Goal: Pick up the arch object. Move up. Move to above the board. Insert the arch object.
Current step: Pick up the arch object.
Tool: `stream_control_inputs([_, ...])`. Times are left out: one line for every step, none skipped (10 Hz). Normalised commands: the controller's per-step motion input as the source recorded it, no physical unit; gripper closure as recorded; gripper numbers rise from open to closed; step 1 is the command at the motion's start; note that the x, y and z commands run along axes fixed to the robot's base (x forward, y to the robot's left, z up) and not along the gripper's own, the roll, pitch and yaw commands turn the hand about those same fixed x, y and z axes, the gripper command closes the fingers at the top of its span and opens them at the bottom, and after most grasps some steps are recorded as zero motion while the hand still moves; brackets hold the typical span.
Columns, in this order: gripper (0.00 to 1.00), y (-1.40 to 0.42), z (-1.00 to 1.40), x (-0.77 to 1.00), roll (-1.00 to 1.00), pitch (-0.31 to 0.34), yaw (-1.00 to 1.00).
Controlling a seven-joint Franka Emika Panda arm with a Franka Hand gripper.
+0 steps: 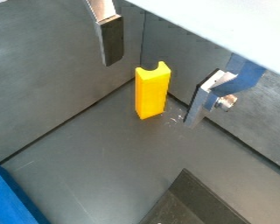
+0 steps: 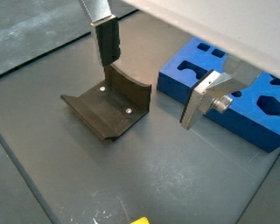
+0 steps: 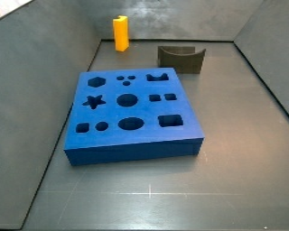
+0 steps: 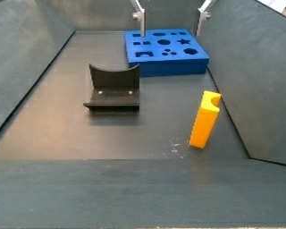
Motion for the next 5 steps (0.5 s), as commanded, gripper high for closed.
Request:
stream_control_inputs([0.0,0.0,0.0,-0.03,0.0,0.0,0.0])
stream_control_inputs([0.0,0.0,-0.04,-0.13,0.05,0.0,-0.03])
stream_control_inputs([0.0,0.6,-0.39,-0.06,0.02,0.0,-0.22])
stream_control_inputs([0.0,0.59,-0.47,-0.2,0.05,0.043,-0.36])
stream_control_inputs([0.0,0.63,-0.39,-0.44,0.01,0.0,-0.3])
